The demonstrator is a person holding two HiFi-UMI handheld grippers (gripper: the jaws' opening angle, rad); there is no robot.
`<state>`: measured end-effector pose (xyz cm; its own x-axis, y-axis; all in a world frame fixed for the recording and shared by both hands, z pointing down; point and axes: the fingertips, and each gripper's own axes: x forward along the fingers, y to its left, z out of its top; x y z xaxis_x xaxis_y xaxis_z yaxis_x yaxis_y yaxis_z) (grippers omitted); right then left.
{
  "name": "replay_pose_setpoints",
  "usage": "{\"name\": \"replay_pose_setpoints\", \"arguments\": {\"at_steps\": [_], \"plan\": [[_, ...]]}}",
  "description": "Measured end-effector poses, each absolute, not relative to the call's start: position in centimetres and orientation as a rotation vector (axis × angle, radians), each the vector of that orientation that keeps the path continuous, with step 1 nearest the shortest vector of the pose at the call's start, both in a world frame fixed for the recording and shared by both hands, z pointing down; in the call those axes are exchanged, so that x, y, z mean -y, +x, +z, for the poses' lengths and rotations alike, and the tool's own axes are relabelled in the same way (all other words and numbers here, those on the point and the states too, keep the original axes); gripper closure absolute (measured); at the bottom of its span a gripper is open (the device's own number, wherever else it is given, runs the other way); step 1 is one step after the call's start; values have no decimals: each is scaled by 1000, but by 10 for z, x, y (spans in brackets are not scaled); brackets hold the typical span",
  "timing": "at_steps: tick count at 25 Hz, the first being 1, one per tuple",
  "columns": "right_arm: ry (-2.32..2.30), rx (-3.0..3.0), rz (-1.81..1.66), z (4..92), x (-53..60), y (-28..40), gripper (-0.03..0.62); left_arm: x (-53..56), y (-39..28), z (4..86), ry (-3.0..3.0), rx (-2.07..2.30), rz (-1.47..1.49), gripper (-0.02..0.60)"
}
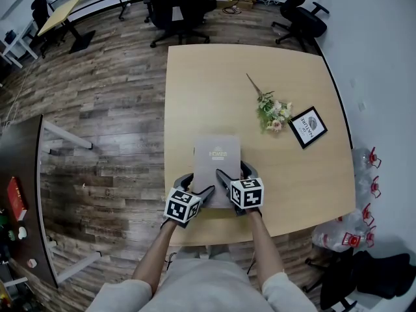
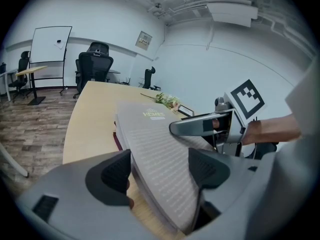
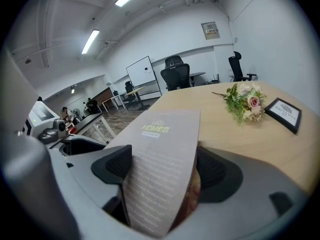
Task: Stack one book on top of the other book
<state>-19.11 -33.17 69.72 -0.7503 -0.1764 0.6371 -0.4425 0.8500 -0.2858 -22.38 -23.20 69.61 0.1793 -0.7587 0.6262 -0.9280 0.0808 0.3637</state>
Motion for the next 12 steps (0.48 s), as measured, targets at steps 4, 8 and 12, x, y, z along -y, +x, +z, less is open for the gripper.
{"name": "replay_pose_setpoints", "arguments": {"at_steps": [4,8,12], "plan": [[481,2434,552,690,335,-189,192,231,-227,690,1711,1629,291,222],[514,2468,511,676,338,-183,204,228,-235,674,1723,1690,280,224],[530,2510,442,660,335,-174,246,226,-240,655,1745,1759,292,225]]}}
